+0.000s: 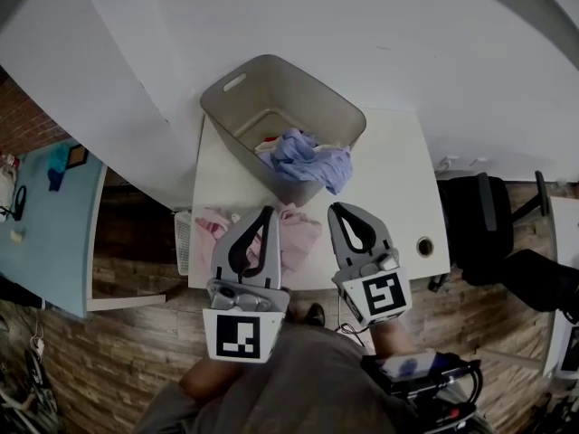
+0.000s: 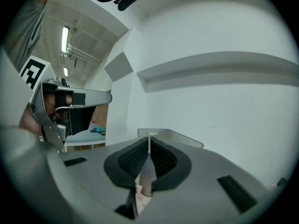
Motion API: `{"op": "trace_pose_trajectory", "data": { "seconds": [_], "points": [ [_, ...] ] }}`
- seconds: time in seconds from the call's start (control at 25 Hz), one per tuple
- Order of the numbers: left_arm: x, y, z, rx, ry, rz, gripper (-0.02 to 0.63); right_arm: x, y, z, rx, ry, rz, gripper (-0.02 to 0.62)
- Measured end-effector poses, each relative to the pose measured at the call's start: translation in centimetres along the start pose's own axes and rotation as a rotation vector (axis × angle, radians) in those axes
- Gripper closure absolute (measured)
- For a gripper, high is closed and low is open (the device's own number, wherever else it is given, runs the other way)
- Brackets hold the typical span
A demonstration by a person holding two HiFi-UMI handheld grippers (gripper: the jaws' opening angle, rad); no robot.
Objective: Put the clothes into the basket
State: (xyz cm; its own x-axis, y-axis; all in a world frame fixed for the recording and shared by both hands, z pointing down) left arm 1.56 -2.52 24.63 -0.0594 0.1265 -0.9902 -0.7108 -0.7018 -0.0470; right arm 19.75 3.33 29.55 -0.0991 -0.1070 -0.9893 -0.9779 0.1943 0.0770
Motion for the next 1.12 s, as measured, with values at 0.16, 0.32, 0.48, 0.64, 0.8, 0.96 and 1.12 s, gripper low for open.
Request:
{"op": "trace_pose_trajectory", "data": {
  "seconds": [0.16,0.32,0.48,0.64,0.8,0.96,1.12],
  "points": [
    [0.2,-0.8,2.0,0.075,0.012,-0.014,0.598,-0.2,0.3,0.2,0.075,-0.008,0.006,0.577],
    [-0.1,-1.0,4.8,0.175,0.042,-0.016,0.598,-1.0,1.9,0.1,0.192,-0.005,0.013,0.550],
    [-0.6,-0.6,7.3,0.266,0.061,-0.016,0.598,-2.0,4.1,-0.9,0.309,-0.011,0.028,0.492],
    [-1.4,0.3,9.4,0.352,0.089,-0.010,0.598,-3.2,6.1,-2.2,0.403,0.028,0.029,0.440],
    [-2.2,1.3,11.1,0.431,0.122,0.000,0.598,-4.3,8.0,-3.7,0.490,0.068,0.006,0.400],
    [-2.8,2.7,12.0,0.484,0.137,0.008,0.598,-5.4,9.2,-5.7,0.537,0.100,-0.009,0.343],
    [-3.2,4.3,12.5,0.514,0.138,0.017,0.598,-6.4,10.2,-7.7,0.558,0.150,0.010,0.265]
  ]
}}
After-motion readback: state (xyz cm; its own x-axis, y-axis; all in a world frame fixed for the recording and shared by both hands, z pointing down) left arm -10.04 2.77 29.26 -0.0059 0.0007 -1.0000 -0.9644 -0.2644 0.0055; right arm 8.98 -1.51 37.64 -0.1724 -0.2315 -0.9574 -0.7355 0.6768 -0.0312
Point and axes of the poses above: the fingertips, and each gripper's own axes: z backward along the fingers, y to its left, x out of its top, the point moved 10 cm from there along z, backward along the fingers, and after that the axes turned 7 degrees about x, right-handed, at the moved point
